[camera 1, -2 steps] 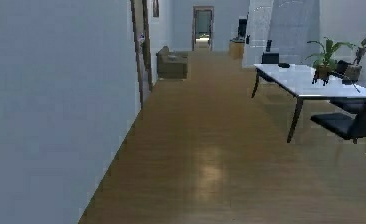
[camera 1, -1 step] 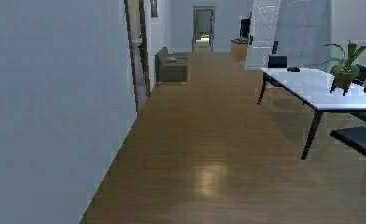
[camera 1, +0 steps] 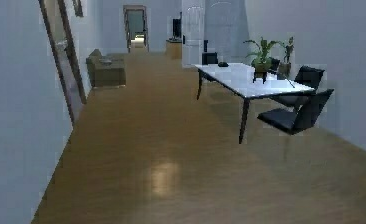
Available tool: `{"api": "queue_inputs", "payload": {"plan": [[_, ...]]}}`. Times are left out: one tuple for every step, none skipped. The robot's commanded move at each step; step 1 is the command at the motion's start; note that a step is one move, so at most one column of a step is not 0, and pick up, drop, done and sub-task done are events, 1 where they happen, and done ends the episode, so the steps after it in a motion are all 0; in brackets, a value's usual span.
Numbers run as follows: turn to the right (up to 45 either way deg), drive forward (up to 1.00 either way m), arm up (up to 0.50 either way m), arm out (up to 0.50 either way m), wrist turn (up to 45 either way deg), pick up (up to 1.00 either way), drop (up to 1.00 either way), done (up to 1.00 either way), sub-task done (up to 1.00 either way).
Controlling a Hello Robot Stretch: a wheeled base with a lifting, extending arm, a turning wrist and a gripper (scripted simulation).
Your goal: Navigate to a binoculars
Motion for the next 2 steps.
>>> {"api": "queue_inputs", "payload": {"plan": [[0.0, 1.00, 0.00, 0.00, 0.0, 0.00, 0.00, 0.00, 0.00], [0.0, 1.00, 0.00, 0.00, 0.0, 0.00, 0.00, 0.00, 0.00]]}}
